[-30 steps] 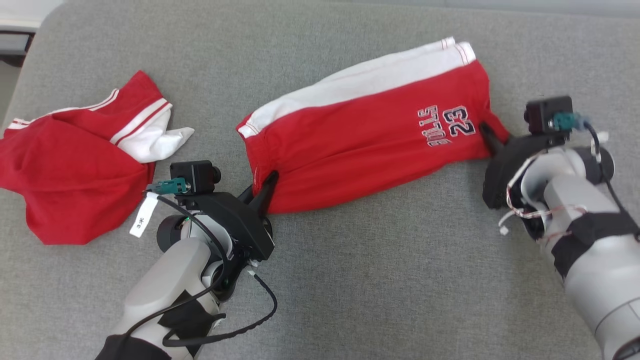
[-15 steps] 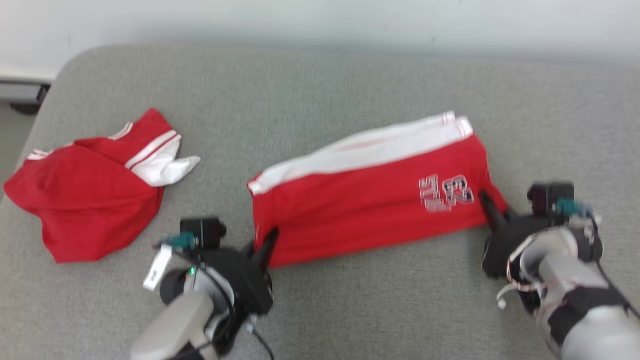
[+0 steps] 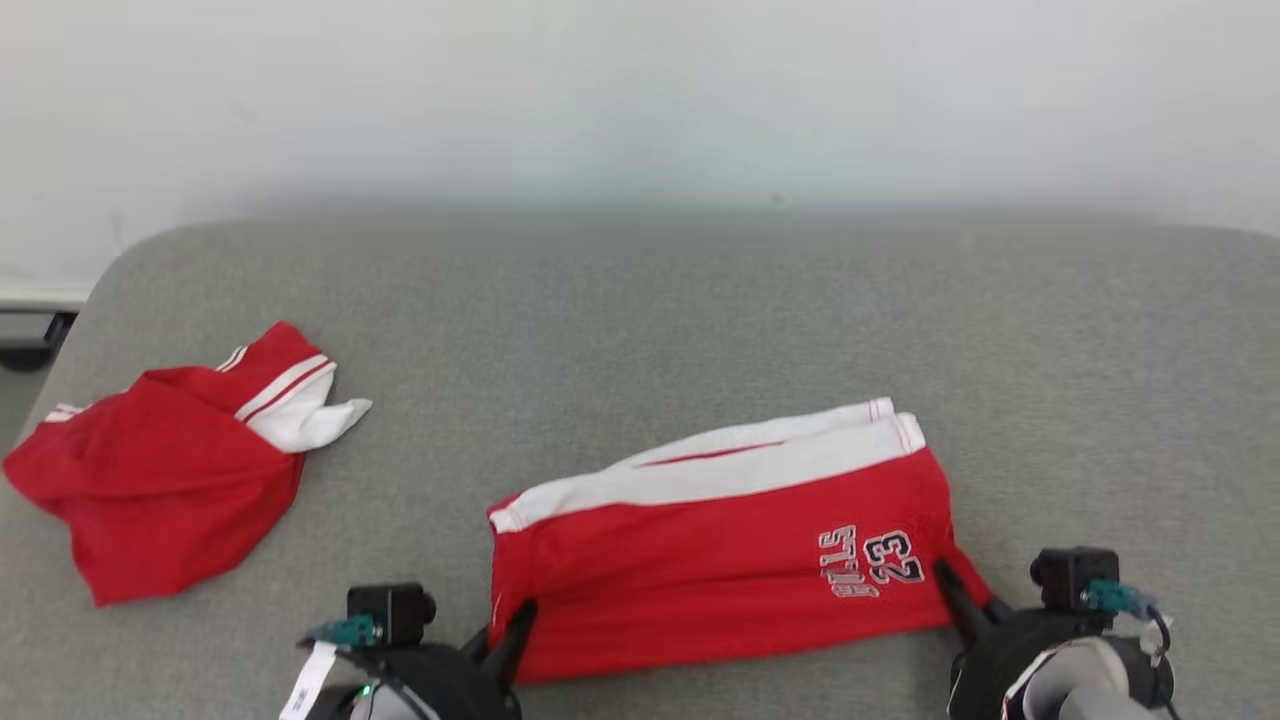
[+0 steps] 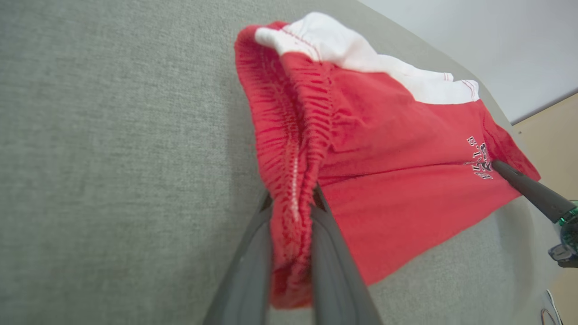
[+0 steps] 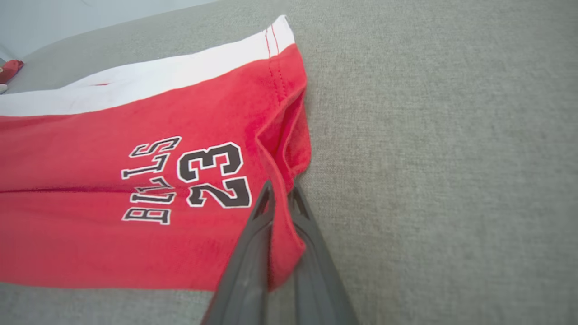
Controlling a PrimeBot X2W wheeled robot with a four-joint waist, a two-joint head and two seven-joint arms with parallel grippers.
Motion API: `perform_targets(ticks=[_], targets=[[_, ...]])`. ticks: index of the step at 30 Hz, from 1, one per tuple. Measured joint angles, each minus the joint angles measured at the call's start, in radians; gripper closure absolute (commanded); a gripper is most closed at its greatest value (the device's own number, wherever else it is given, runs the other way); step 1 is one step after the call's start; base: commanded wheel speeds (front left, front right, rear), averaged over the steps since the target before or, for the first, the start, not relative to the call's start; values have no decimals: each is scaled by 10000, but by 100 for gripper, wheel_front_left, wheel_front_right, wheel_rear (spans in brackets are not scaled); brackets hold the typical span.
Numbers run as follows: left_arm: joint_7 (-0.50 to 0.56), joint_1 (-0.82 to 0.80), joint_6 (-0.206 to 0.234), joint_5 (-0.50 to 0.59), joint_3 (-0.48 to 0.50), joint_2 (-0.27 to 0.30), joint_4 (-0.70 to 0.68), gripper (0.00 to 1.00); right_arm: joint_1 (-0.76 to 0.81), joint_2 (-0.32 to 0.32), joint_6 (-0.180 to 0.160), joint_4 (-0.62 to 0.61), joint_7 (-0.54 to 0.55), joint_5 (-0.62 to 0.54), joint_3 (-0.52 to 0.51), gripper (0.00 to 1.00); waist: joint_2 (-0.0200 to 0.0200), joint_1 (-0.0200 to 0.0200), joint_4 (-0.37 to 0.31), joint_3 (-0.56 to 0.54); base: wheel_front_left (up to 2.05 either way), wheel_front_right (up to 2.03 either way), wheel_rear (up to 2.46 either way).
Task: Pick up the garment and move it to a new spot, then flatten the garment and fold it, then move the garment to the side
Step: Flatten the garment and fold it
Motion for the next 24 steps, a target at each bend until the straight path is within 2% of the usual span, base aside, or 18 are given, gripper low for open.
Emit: perform_targets(ticks=[5, 12, 23, 24], targets=[[-203, 603, 2, 0, -23, 180, -255, 100, 702, -10, 0, -581, -40, 150, -73, 100, 0, 0, -345, -388, 0, 0, 0], [-290, 653, 98, 6, -10, 270, -656, 100, 1647, -86, 0, -1356, -46, 428, -380, 100, 0, 0, -645, -648, 0, 0, 0], [-274, 780, 272, -111, 100, 364, -619, 100, 1712, -128, -92, -1962, -50, 334, -259, 100, 0, 2, -751, -516, 0, 0, 0], [-265, 780, 297, -115, 98, 364, -612, 66, 1738, -130, -92, -1998, -40, 336, -263, 83, 0, 2, -746, -511, 0, 0, 0]])
